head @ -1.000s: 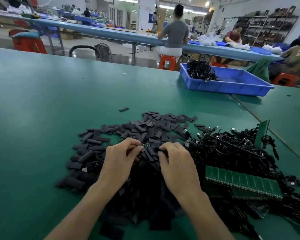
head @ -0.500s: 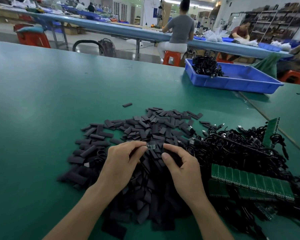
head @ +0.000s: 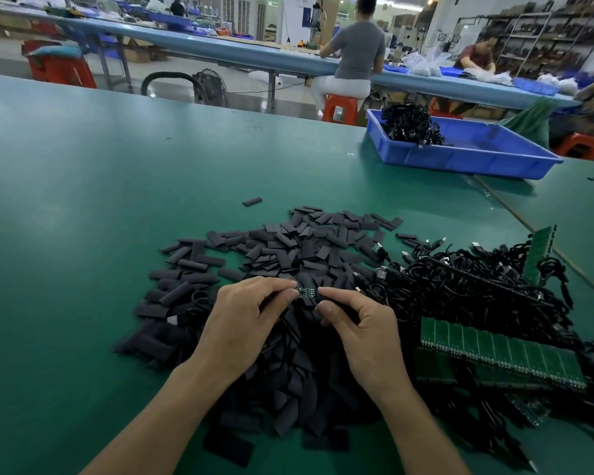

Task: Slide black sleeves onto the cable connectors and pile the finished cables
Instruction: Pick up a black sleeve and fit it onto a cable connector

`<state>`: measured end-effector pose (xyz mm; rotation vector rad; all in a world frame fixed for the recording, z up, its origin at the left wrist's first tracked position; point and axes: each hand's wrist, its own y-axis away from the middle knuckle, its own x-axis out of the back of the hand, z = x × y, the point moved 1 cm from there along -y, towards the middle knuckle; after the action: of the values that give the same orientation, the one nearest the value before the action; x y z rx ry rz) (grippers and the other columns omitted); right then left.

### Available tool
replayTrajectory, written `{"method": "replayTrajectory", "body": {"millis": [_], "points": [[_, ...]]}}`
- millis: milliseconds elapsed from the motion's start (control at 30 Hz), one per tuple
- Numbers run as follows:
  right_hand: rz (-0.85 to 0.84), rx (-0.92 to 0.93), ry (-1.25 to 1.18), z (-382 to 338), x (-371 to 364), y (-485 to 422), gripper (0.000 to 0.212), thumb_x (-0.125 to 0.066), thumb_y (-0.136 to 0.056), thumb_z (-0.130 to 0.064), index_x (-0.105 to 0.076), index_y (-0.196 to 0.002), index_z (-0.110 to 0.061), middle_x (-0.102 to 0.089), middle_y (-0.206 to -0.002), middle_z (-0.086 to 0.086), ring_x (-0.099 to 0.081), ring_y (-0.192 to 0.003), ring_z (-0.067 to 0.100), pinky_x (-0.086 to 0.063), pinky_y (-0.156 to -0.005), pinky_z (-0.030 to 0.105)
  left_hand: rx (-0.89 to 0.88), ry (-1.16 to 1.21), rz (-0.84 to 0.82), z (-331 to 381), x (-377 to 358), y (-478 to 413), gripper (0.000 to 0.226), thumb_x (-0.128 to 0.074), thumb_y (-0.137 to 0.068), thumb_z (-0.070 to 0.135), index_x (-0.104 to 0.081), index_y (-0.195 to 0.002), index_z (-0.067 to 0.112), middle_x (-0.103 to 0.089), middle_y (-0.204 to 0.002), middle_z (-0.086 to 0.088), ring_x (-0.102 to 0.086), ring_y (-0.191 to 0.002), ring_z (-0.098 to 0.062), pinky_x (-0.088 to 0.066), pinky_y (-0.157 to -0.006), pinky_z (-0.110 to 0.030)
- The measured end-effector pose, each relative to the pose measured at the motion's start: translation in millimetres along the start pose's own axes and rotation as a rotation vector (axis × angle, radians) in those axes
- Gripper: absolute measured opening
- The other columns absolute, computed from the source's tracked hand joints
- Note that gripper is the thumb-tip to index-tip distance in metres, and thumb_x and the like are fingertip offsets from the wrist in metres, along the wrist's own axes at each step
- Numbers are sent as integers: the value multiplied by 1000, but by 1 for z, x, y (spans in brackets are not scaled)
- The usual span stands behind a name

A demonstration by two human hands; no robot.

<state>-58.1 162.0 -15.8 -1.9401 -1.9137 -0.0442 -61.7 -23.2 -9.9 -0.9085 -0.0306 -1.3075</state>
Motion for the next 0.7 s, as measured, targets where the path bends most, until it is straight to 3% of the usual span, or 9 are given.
{"method": "replayTrajectory", "body": {"millis": [167, 267, 367, 533, 633, 700], "points": [[3, 8, 36, 1, -1, 0, 24, -72, -90, -26, -68, -102, -46, -72, -84, -20, -69, -80, 2, -52, -75, 13, -1, -2, -19, -1, -1, 0, 22, -68, -91, 28, -78, -106, 16, -72, -94, 16, -61, -84, 15, -45, -80, -4], [-19, -13, 35, 0, 0, 1, 27, -72, -85, -35, -70, -112, -40, -71, -99, -27, -66, -101, -5, -52, -88, 13, 20, 28, -32, -2, -1, 0, 20, -67, -92, 28, -78, -104, 17, -66, -86, 26, -60, -75, 14, -44, -73, -4], [-41, 7, 68, -1, 1, 1, 42, -69, -81, -45, -71, -119, -30, -66, -111, -27, -60, -111, -11, -48, -94, 11, 39, 29, -50, -4, -1, 1, 14, -67, -93, 25, -77, -101, 20, -64, -77, 27, -63, -67, 2, -46, -65, -8], [-60, 14, 110, 2, 5, -1, 34, -75, -86, -28, -72, -120, -27, -66, -108, -27, -60, -106, -15, -46, -89, 5, 66, 32, -64, -5, -3, 2, 11, -66, -95, 27, -75, -101, 28, -66, -75, 23, -65, -66, -4, -54, -63, -26], [-66, -11, 63, 2, 5, -1, 34, -76, -86, -29, -71, -120, -33, -68, -107, -29, -63, -106, -9, -52, -90, 13, 108, 69, -56, -5, -4, 3, 11, -64, -96, 29, -73, -100, 32, -68, -80, 22, -66, -65, -7, -57, -62, -37], [-34, -13, 30, 2, 6, -2, 29, -77, -86, -28, -69, -110, -43, -70, -101, -26, -66, -101, -2, -55, -84, 18, 125, 86, -55, -5, -5, 4, 11, -62, -95, 33, -73, -99, 34, -69, -83, 25, -66, -64, -8, -58, -62, -38]]}}
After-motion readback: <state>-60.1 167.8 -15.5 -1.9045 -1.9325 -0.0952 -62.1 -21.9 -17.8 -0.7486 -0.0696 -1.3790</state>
